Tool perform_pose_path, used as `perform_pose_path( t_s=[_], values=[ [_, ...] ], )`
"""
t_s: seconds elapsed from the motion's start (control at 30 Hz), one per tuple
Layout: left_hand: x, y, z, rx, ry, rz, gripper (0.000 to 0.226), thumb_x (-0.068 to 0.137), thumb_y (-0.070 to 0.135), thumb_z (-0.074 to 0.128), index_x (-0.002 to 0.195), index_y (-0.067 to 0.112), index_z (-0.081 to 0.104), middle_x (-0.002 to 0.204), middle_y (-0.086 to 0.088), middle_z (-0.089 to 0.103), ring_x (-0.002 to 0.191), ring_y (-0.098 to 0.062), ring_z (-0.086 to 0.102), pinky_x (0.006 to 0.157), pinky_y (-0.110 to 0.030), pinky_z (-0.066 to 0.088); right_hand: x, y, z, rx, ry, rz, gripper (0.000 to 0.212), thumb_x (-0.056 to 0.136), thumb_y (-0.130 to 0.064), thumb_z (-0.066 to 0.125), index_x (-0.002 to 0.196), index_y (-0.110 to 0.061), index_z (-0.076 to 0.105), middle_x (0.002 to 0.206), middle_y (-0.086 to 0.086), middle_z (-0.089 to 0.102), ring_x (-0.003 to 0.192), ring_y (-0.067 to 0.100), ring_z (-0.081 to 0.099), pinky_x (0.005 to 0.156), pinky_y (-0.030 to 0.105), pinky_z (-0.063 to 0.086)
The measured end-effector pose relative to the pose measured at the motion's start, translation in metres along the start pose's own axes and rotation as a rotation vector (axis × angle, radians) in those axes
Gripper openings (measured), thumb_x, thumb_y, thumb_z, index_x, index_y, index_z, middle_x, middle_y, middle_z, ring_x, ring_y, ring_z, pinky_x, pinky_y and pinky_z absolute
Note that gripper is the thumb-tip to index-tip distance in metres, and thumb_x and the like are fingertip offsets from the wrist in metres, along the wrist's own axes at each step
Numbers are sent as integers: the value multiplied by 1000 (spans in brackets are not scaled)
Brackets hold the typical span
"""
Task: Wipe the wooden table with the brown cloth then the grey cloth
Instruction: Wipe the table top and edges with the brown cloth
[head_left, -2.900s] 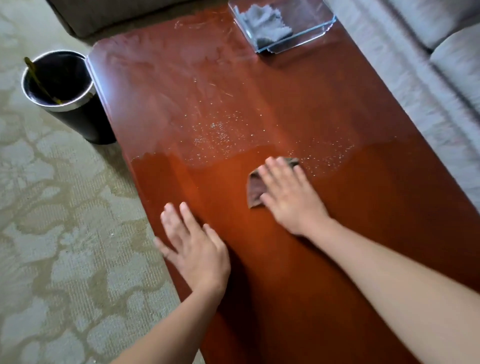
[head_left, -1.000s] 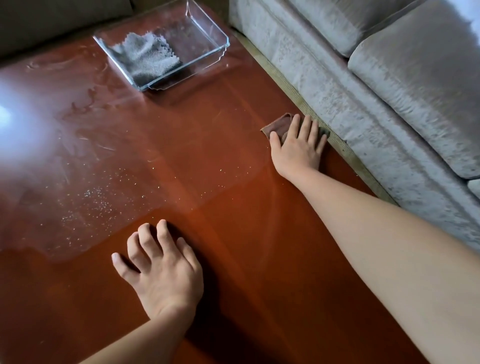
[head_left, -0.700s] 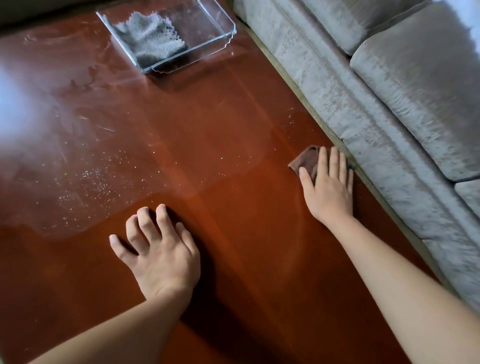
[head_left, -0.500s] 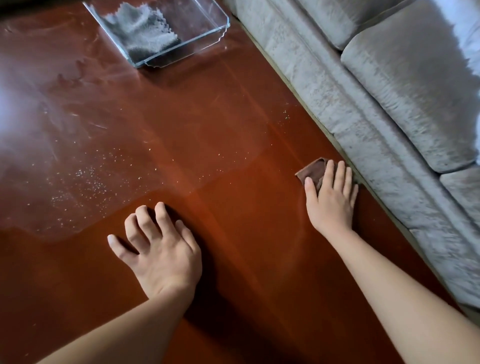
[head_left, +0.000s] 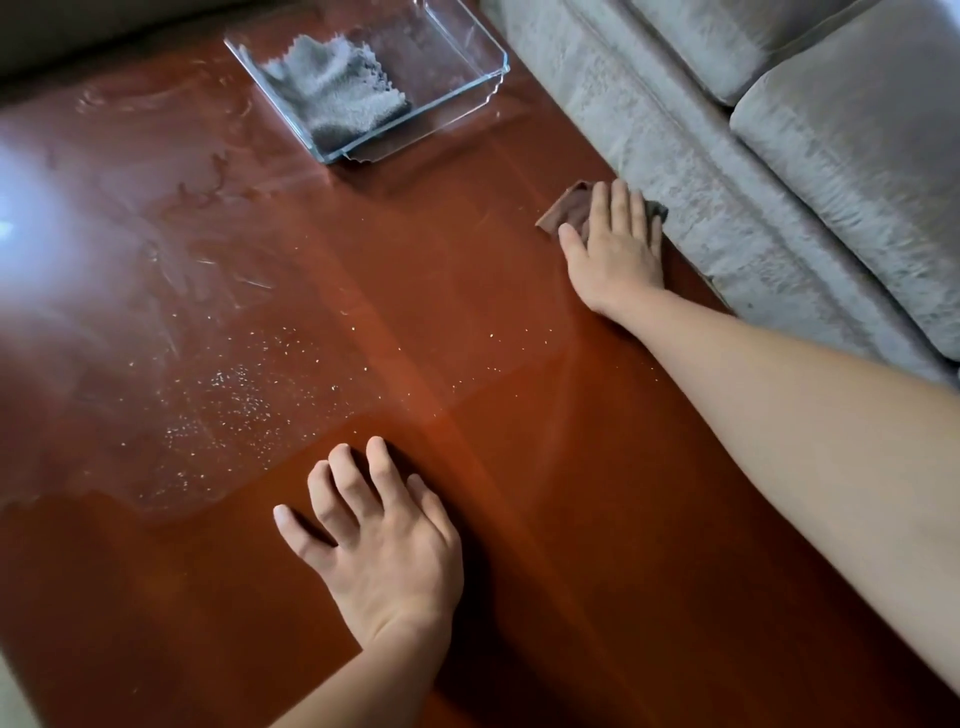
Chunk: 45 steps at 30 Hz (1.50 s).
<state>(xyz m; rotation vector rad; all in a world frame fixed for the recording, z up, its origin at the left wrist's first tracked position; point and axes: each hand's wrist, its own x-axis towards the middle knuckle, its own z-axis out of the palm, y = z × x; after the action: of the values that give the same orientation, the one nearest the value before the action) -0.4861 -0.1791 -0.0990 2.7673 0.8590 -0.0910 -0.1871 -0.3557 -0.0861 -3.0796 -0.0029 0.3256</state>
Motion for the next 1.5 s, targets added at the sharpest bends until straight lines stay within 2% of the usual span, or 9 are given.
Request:
perform_pose_path(
  t_s=[0.13,0.27,0.33,0.47,0.6,0.83,1.0,1.37,1.5],
  values=[
    [0,1,-1,5,-3,-12,57,97,38,36,149,14,41,154,-13,33,147,-36,27,122,-69,12,-53,-14,7,-73,-38,-390,75,106,-57,17,167,-15,6,176,8,0,162,25,-4,130,50,-2],
    [-1,1,-2,2,0,-15,57,99,38,33,150,14,40,154,-13,32,148,-36,26,122,-69,11,-106,6,13,-108,-86,-613,72,108,-56,18,168,-20,6,176,3,-1,162,19,-8,130,44,-3],
    [-1,1,-2,2,2,-13,57,99,38,32,150,14,40,154,-13,32,148,-36,26,122,-69,11,-101,30,13,-107,-71,-570,71,107,-57,16,168,-22,8,176,2,1,162,19,-5,131,47,1],
    [-1,1,-1,-2,6,-7,57,99,39,31,149,14,39,154,-13,32,148,-36,26,122,-69,11,-68,70,8,-58,-36,-206,70,108,-57,13,168,-23,0,176,5,-5,162,21,-9,130,47,-4],
    [0,1,-1,-8,1,-8,56,99,38,32,150,14,39,154,-13,32,148,-36,26,123,-68,11,-69,44,9,-50,-10,-86,73,108,-56,16,168,-16,2,176,9,-3,162,25,-7,130,51,-2],
    [0,2,-4,-24,-1,-11,55,100,38,33,149,13,41,154,-13,32,148,-35,25,122,-69,11,-123,-37,24,-90,-39,-440,73,107,-56,16,168,-16,7,176,9,2,162,26,-5,131,51,1],
    [0,2,-8,-33,-16,-4,54,101,39,31,149,15,39,154,-12,32,148,-35,25,123,-68,10,-132,-13,21,-107,-63,-522,68,110,-53,18,168,-22,1,176,3,-4,161,18,-11,131,45,0],
    [-1,4,-9,-38,-25,-19,49,104,32,44,149,14,34,154,-13,26,148,-36,19,123,-68,6,-226,141,31,-52,-65,30,77,104,-64,4,167,-21,-6,175,5,-13,160,19,-16,130,45,-4],
    [0,4,-8,-16,-23,-25,49,104,32,43,149,14,33,153,-13,26,148,-36,19,123,-68,6,-211,171,33,14,9,266,85,101,-68,9,168,-17,7,175,12,4,162,28,1,129,50,3]
  ],
)
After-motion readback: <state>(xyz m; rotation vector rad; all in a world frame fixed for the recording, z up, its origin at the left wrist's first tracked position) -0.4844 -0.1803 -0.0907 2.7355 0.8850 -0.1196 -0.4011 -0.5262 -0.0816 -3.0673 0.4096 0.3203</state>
